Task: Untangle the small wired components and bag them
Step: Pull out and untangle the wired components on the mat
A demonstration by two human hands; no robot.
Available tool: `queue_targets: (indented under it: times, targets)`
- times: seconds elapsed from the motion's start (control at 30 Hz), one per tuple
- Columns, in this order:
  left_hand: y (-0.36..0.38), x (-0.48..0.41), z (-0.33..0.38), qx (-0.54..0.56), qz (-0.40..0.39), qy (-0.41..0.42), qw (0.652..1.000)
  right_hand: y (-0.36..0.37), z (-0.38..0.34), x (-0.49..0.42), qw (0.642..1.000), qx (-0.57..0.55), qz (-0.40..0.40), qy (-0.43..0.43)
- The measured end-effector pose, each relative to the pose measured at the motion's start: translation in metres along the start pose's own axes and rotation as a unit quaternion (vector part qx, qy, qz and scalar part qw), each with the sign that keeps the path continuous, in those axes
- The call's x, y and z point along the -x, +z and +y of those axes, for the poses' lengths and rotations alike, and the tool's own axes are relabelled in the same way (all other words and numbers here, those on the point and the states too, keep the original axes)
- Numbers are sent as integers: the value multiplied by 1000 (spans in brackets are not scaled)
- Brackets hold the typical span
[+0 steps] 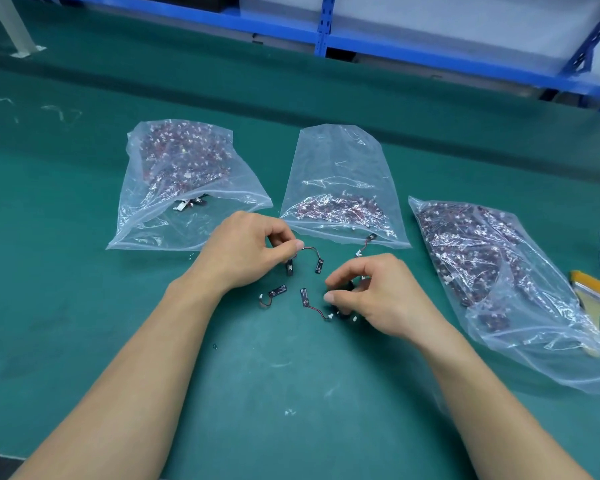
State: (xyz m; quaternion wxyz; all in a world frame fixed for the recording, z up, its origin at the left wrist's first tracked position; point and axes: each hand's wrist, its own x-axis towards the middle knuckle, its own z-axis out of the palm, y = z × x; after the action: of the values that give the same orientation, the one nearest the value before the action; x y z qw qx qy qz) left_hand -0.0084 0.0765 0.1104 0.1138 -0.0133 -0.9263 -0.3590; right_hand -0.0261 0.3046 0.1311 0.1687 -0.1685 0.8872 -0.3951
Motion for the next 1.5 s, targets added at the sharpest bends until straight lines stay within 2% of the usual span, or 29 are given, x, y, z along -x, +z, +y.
queue_targets:
  times: [0.17,0.23,0.3,0.37,0.43,0.53,0.67,0.8,1.0,1.1,1.27,1.5]
  targets:
    - [0,0,-1,6,1,3,1000,-16,-1,3,993,62,80,-62]
    - [1,0,-1,7,0,2,1000,-29,0,-5,986,81,129,-65]
    - [1,0,-1,6,1,2,1000,-42,-1,-18,972,154,171,-53]
    - [2,1,-2,10,-1,4,1000,-50,-3,-31,954,247,163,-39]
    - [3,2,-1,14,-3,5,1000,-51,-3,-42,941,317,115,-38]
    - [3,2,-1,19,-3,3,1000,-46,-1,-53,924,375,59,-40]
    - [3,0,1,12,32,7,999,-45,8,-61,922,378,62,-59]
    - [6,0,4,8,28,42,999,-45,17,-65,928,351,84,-92]
    - [13,-1,4,-21,60,79,995,-41,23,-64,929,291,180,-142]
    - [20,-2,6,-63,47,114,990,-40,22,-62,924,285,203,-153]
    - [31,-7,7,-137,-12,91,986,-38,20,-62,926,286,191,-154]
    - [35,-12,10,-177,-12,91,980,-42,23,-71,933,267,157,-181]
